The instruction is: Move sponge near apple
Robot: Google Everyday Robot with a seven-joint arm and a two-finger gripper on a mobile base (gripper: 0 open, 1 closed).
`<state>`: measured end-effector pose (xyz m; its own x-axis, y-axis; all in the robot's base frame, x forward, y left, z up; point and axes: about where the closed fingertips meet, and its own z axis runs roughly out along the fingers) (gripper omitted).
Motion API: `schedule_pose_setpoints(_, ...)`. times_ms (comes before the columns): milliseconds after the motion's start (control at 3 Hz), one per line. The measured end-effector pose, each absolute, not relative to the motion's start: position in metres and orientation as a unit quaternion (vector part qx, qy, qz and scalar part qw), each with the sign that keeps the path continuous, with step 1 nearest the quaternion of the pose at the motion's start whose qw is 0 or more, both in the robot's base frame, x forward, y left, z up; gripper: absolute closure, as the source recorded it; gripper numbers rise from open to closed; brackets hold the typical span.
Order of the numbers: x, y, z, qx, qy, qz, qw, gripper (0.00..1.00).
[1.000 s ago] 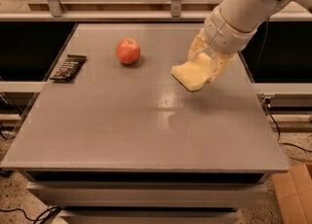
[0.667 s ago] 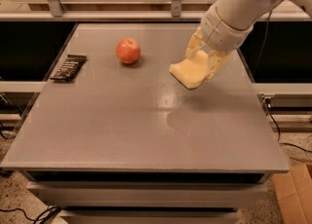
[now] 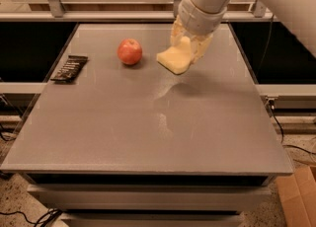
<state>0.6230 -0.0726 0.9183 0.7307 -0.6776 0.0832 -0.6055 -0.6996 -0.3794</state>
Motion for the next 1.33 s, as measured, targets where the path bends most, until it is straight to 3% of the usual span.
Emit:
schedule_pose_setpoints(667,0.69,-0.002,0.903,-0.935,0.301,-0.109,0.155,1.0)
schedule_pose_setpoints(1000,0.689,-0.002,0.9,-0.935,0.302,-0.108,0.153,1.0)
schedule_pose_setpoints(1333,0.688,-0.001,0.894,-0.936,0.302,-0.102,0.149,0.83)
